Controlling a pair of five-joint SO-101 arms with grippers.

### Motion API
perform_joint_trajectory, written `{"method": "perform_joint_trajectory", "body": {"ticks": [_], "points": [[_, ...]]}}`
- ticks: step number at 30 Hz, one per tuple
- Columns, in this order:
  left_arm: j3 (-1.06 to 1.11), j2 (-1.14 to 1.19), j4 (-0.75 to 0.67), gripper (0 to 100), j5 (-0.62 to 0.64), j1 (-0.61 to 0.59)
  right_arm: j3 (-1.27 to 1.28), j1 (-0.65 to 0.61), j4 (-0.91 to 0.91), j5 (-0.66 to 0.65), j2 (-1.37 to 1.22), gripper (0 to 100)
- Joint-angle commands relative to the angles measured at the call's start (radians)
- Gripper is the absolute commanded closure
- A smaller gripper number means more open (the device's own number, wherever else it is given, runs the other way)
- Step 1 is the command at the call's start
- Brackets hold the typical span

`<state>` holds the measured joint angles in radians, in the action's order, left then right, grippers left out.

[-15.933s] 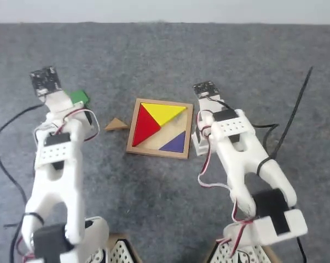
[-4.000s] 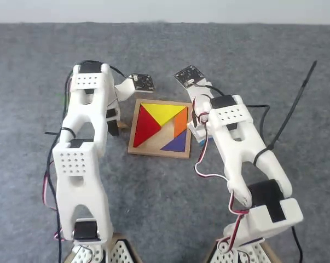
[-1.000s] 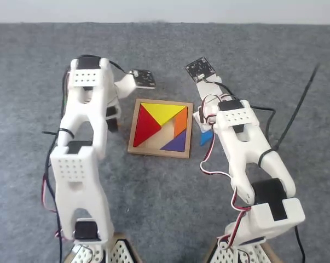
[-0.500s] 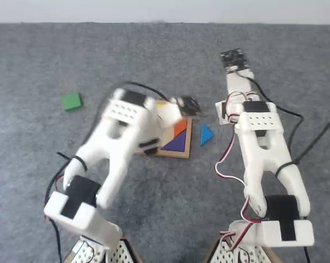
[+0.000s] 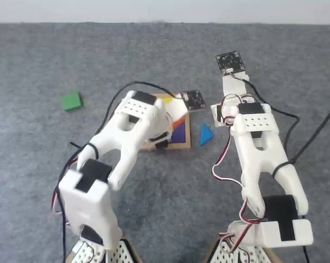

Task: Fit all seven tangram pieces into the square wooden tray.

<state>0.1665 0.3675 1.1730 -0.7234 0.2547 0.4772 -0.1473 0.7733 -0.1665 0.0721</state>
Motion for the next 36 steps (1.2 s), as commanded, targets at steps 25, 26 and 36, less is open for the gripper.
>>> {"method": "perform_joint_trajectory", "body": {"ticks": [25, 26, 36], "points": [[-0.122, -0.072, 0.135, 84, 0.005, -0.198, 0.032, -0.12, -0.001, -0.031, 0.061, 99.1], [-0.094, -0.103, 0.135, 85, 0.006, -0.198, 0.038, -0.148, -0.001, -0.052, 0.061, 99.1], [0.513, -0.697, -0.351, 86, 0.657, -0.405, 0.011, -0.351, -0.062, -0.074, 0.025, 99.1]]}}
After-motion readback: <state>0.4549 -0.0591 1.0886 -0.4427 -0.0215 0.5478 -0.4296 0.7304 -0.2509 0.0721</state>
